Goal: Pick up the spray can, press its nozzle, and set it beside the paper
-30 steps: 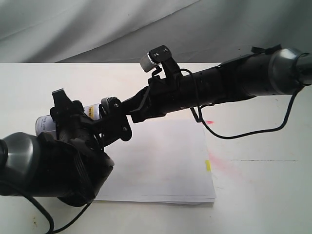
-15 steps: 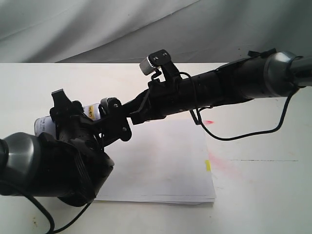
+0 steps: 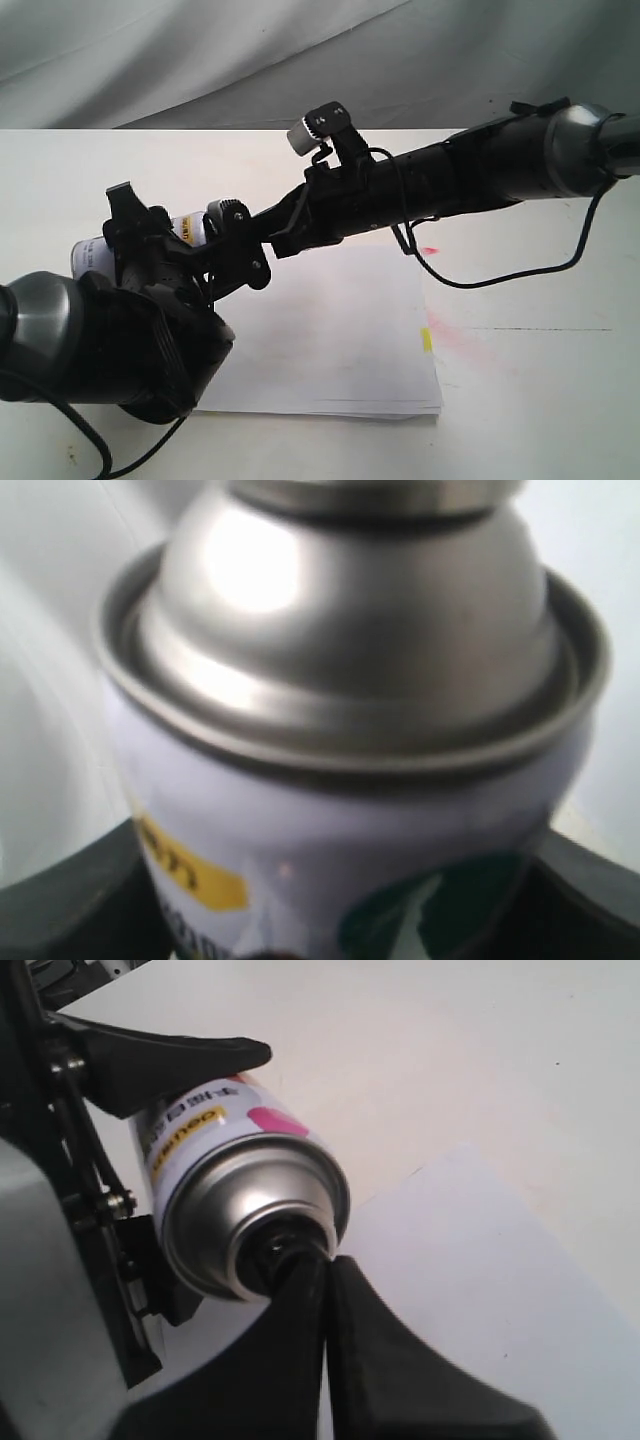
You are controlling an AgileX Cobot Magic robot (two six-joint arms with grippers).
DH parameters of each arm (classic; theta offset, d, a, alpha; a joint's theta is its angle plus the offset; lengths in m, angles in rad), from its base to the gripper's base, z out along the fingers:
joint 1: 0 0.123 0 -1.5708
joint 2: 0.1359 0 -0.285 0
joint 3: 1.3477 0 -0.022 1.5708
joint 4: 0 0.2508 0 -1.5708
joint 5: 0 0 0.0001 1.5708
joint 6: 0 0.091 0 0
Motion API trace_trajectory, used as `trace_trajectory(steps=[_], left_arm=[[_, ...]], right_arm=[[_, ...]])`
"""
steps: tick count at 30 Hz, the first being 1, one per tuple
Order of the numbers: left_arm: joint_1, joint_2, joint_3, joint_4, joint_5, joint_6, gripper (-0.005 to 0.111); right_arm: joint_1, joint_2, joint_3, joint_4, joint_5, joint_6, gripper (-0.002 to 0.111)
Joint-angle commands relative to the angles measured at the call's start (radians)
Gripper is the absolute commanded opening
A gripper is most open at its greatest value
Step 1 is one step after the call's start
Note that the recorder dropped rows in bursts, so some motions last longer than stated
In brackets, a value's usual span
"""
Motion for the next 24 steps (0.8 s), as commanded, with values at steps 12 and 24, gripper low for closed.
trace_trajectory(steps=[12, 24], left_arm=[[-0.010, -0.015, -0.014, 0.086, -0.008, -0.018, 0.000], [-0.010, -0.015, -0.014, 0.035, -0.011, -0.020, 0.000]], right_arm=[[-0.133, -0.094, 0.052, -0.100, 0.066, 0.039, 0.000], [-0.133, -0.094, 0.052, -0.100, 0.083, 0.042, 0.000]])
